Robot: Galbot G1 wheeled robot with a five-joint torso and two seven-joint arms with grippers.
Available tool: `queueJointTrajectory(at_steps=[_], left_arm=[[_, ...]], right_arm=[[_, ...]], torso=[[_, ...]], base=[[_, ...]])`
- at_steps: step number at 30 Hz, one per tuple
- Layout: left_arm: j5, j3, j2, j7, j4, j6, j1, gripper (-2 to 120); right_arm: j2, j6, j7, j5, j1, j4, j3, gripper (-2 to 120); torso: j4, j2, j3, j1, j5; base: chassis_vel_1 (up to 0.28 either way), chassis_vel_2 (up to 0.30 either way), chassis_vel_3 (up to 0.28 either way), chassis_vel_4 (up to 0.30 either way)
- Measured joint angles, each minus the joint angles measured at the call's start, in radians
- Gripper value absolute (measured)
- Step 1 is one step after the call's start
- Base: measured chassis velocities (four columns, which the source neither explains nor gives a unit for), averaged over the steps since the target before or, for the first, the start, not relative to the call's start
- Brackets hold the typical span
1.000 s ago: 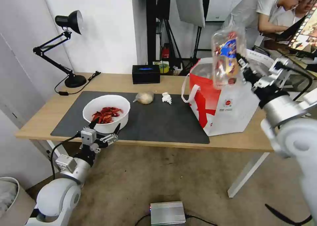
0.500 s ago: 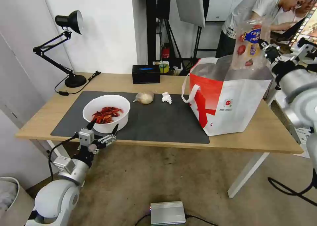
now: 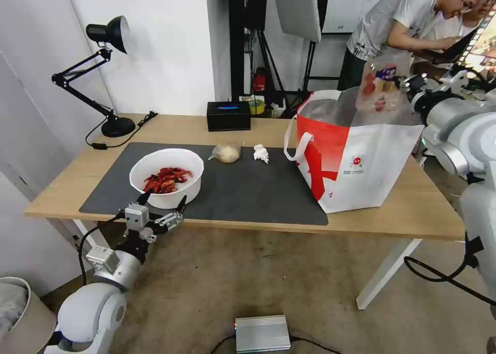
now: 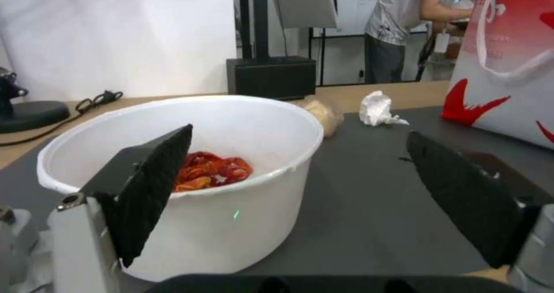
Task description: Pick up the trash from the table and place it into the takeout bag.
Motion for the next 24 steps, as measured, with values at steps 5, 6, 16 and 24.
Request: queueJointTrajectory(at_steps=[5,6,16,24], left_arm=[[0.001,-0.001,-0.004,0.008,0.001,-0.003,0.007,100],[0.001,-0.001,-0.005,0.008,0.002,-0.003,0.007,100],[0.002,0.002,-0.007,0.009,0.004,-0.004,0.003,100],[-0.001,-0.003,0.004,0.012,0.007,-0.007,0.0,100]], right_arm=[[0.026,0.0,0.032,0.003,0.007,-0.036,-0.001,0],[0.029,0.0,0.038,0.003,0.007,-0.042,0.0,0],[0.047,-0.001,0.053,0.006,-0.007,-0.046,0.006,3],[0.054,-0.003,0.047,0.004,-0.02,-0.038,0.01,34]], torso=[[0.0,0.0,0.0,0.0,0.0],[0.0,0.0,0.0,0.0,0.0001],[0.0,0.0,0.0,0.0,0.0],[-0.0001,0.0,0.0,0.0,0.0]], base=[[0.0,0.0,0.0,0.0],[0.0,0.0,0.0,0.0],[0.0,0.0,0.0,0.0],[0.0,0.0,0.0,0.0]])
